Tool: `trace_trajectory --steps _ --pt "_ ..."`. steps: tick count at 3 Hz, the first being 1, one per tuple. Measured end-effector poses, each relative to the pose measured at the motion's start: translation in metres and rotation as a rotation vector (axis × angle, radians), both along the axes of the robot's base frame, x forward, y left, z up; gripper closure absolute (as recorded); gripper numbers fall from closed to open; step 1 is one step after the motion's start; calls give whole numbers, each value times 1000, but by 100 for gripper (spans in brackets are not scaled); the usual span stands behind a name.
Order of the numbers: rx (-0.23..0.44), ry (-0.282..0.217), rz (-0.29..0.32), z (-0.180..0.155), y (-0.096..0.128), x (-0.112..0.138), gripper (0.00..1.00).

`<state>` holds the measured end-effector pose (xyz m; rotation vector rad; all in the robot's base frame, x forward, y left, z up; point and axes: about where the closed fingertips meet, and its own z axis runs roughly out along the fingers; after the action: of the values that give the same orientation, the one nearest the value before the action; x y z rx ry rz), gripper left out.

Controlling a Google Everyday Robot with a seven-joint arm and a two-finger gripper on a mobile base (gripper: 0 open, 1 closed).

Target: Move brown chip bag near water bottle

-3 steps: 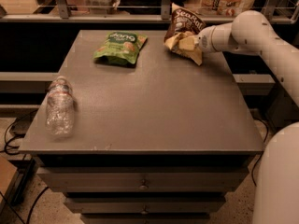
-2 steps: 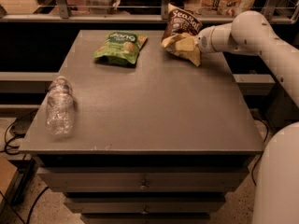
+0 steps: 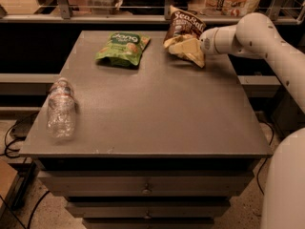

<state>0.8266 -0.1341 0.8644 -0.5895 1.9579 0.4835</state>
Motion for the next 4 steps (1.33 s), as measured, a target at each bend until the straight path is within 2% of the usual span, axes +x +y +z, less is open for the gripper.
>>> trace_trajectory --steps 1,2,4 --pt "2 -4 4 1 0 0 0" --pt "-20 -28 23 4 6 -5 26" --pt "-39 -62 58 12 18 -17 72"
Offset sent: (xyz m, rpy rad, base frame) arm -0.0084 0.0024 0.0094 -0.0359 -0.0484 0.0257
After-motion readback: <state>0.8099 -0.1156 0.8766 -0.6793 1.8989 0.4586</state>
